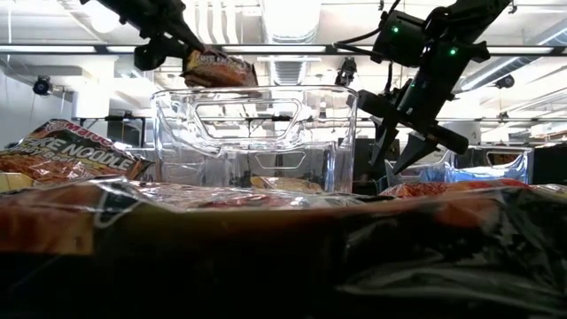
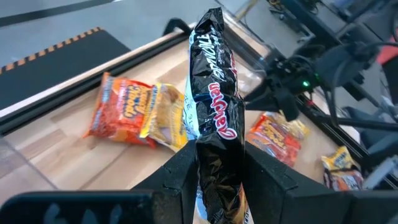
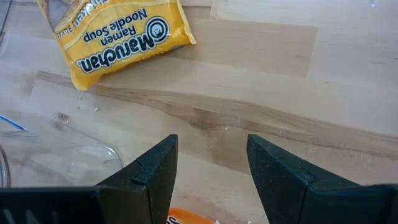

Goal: Sort Maruchan noodles
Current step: Put the black noodle pack into the top right transparent bin

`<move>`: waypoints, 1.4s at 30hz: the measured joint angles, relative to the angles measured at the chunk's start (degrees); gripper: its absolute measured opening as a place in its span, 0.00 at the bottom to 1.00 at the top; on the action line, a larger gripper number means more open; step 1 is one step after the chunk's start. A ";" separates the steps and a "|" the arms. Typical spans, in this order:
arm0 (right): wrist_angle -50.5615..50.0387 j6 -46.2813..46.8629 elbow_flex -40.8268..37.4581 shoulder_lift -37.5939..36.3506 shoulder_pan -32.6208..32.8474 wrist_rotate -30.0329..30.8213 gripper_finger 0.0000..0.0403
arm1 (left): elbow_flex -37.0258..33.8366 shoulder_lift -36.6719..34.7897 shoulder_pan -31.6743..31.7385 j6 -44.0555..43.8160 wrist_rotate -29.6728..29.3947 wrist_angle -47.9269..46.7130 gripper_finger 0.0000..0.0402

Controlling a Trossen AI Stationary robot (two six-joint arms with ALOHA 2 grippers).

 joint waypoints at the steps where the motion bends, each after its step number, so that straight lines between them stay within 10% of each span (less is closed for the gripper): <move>1: 0.00 0.06 0.00 0.00 0.00 0.00 0.45 | 0.00 0.29 -0.43 0.04 0.00 0.25 0.23; 42: 2.45 1.43 0.00 0.26 -0.15 3.44 0.45 | 0.00 3.37 -7.88 -2.82 -1.57 5.20 0.23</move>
